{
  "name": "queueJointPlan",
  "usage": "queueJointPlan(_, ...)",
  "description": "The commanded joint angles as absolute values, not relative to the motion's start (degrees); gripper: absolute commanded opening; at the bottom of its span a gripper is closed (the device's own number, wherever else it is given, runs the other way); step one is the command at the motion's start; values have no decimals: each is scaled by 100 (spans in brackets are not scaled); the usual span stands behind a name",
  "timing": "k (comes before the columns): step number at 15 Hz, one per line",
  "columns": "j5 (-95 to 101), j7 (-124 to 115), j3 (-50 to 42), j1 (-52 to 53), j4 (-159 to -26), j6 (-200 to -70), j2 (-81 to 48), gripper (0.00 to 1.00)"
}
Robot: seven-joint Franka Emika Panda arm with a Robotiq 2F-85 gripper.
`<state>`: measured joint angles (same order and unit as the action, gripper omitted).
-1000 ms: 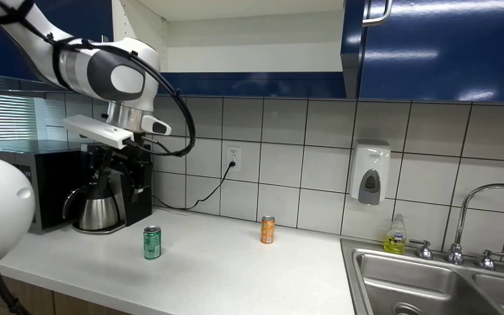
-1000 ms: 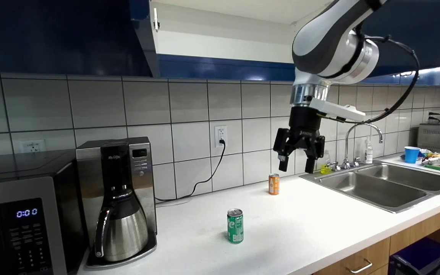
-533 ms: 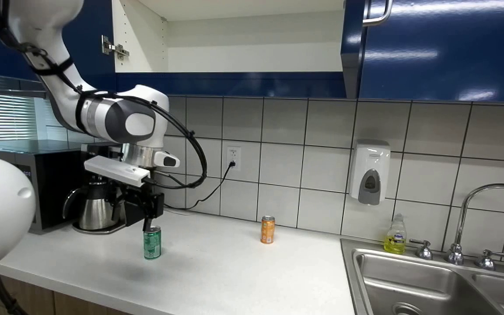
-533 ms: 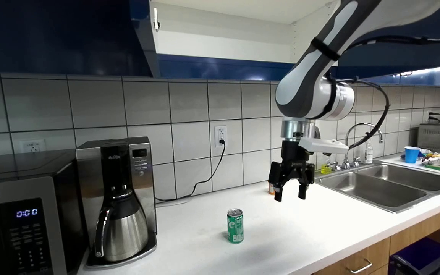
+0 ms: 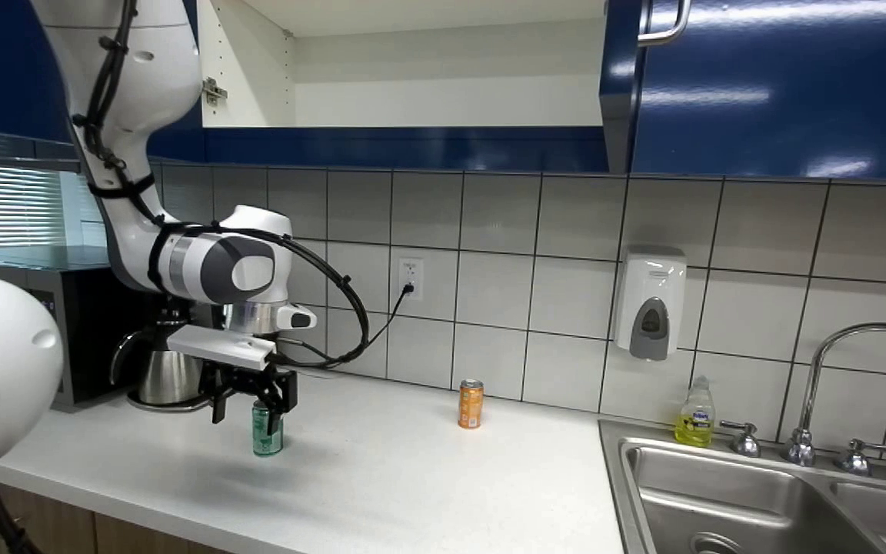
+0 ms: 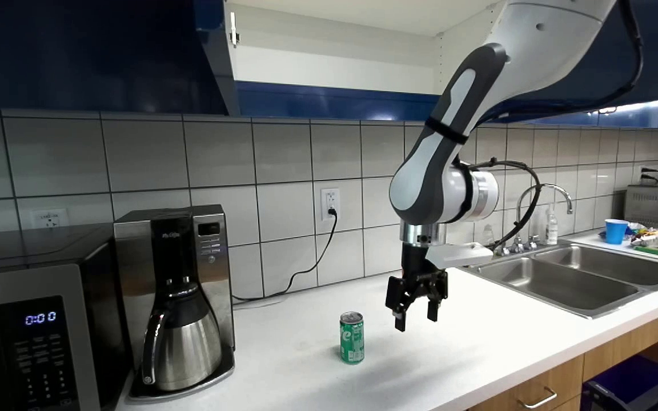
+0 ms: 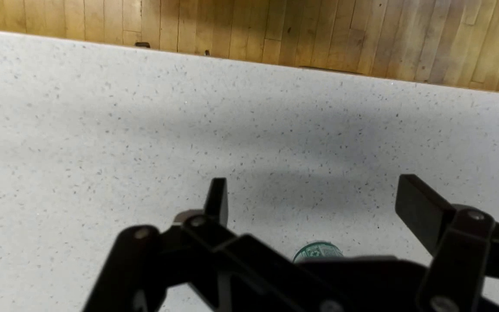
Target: Put the green can in the top cabinet
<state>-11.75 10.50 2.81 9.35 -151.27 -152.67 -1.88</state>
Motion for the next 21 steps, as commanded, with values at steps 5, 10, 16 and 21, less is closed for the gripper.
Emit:
queueJointPlan(5, -391, 743, 590, 894, -14497, -16290, -1401, 100)
queueJointPlan(10, 11, 424, 535, 1012, -14274, -17099, -1872, 100)
queueJointPlan(16, 239, 132, 263, 1367, -14158, -17915, -2252, 100)
queueJointPlan(21, 224, 18, -230, 1892, -14033, -18274, -2495, 100)
